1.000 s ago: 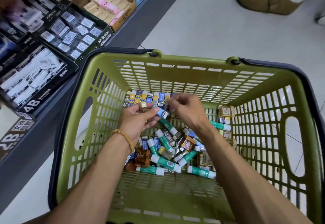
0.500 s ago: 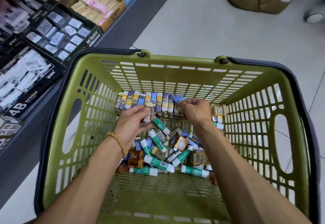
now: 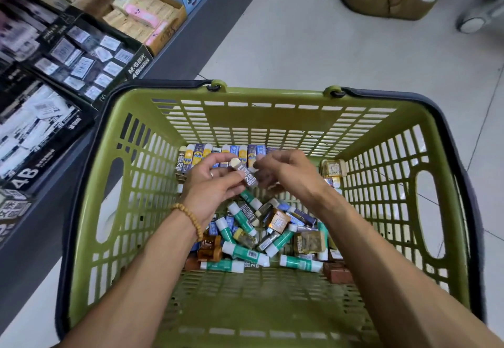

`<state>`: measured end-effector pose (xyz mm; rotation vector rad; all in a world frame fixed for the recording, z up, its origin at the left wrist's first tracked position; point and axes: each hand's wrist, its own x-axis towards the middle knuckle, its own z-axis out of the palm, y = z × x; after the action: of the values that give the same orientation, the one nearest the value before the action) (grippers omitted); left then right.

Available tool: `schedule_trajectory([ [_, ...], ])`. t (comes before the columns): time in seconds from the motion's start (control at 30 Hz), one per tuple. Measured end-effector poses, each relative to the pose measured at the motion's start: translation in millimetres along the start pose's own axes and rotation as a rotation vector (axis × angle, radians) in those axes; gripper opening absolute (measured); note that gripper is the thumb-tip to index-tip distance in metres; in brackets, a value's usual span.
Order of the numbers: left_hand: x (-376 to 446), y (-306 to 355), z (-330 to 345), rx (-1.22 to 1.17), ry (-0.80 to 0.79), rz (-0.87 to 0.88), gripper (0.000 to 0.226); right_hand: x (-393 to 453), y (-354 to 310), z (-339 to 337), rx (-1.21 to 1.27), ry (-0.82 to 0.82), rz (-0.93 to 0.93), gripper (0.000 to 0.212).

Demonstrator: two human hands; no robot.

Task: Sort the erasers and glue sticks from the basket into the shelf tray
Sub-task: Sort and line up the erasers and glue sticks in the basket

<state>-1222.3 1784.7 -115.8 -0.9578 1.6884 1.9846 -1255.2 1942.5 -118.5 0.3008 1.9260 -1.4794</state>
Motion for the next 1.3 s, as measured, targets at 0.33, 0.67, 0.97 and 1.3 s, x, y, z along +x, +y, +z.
schedule_trajectory([
  [0.33,0.4,-18.8,18.9,0.574,-0.169,0.149,0.019,-32.5,17.0,-41.8,-0.001,0.098,0.005,0.011],
  [0.67,29.5,-76.3,68.9,1.379,-0.444,0.428,0.075,-26.7,44.0,-71.8,0.234,0.466,0.014,0.010],
  [0.97,37.2,-88.5,81.5,1.761,-0.686,0.428,0.079,-18.8,45.1,-72.8,0.251,0.481,-0.029,0.012],
  [1.3,43.1,-79.6,81.2,1.507,-0.691,0.451,0.049,-22.8,47.0,-72.9,0.279,0.454,-0.014,0.009],
])
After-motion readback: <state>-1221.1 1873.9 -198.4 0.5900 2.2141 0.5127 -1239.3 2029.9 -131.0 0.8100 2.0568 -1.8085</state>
